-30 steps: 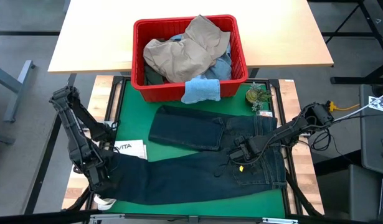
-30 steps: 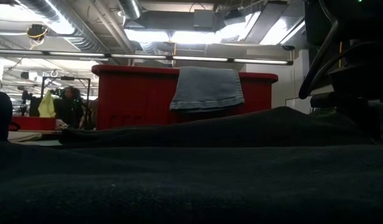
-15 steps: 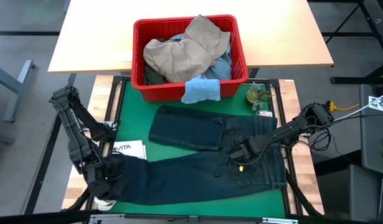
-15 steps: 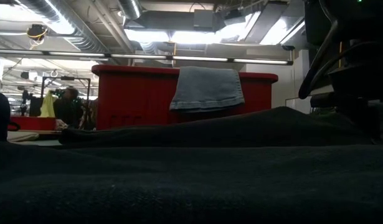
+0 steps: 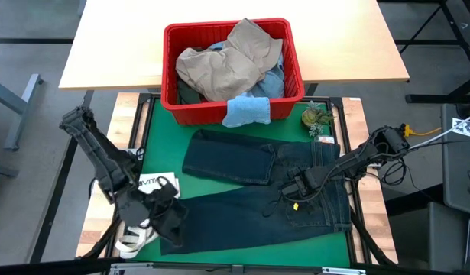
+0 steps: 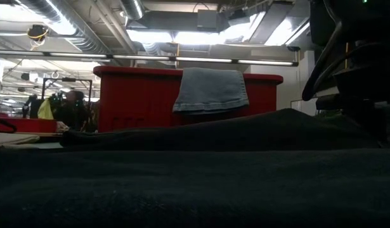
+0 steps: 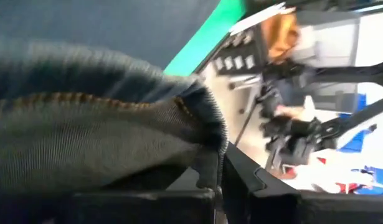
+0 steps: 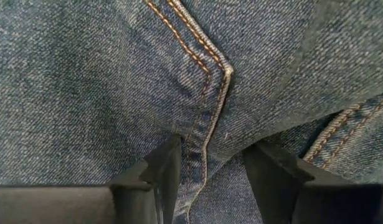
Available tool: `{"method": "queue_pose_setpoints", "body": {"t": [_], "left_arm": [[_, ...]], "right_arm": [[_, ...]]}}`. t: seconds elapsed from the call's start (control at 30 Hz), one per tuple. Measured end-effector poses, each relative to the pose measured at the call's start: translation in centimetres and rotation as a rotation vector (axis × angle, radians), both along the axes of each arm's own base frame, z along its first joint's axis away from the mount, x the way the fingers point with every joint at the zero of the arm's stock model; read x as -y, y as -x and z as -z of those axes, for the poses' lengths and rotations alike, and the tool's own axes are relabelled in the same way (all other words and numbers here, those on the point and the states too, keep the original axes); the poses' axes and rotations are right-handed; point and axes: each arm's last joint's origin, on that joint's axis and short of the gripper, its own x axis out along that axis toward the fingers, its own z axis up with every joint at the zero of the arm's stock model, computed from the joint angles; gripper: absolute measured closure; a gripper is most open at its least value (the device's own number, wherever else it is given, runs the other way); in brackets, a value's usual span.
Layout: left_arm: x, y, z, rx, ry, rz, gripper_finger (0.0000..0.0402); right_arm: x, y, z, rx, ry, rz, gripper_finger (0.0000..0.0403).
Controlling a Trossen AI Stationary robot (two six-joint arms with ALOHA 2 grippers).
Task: Fold Laundry from Bin
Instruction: Fold the dark blue pants
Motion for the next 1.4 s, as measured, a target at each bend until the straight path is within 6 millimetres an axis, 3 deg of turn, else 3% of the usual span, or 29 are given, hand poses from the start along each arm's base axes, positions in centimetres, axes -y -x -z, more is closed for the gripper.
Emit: {"method": "queue_pose_setpoints", "body": {"t": [0.27, 0.73, 1.13, 1.4], "left_arm": [[-2.2, -5.0, 2.1, -0.025, -0.121, 0.067, 0.0401], [-2.4, -13.6, 7.0, 0.159, -0.108, 0.261, 0.0401], [-2.5, -17.8, 12.3, 0.227, -0.097, 0.229, 0.0401], [-3.0, -19.2, 14.1, 0.271, -0.121, 0.193, 0.0398]], "right_arm": [[-0.2, -0.9, -1.4, 0.051, 0.006, 0.001, 0.0233], [-0.4, -2.7, -5.4, 0.225, 0.023, -0.008, 0.0233], [-0.5, -3.0, -6.7, 0.229, 0.022, -0.031, 0.0233], [-0.6, -3.7, -8.1, 0.277, 0.006, -0.031, 0.0233]]}}
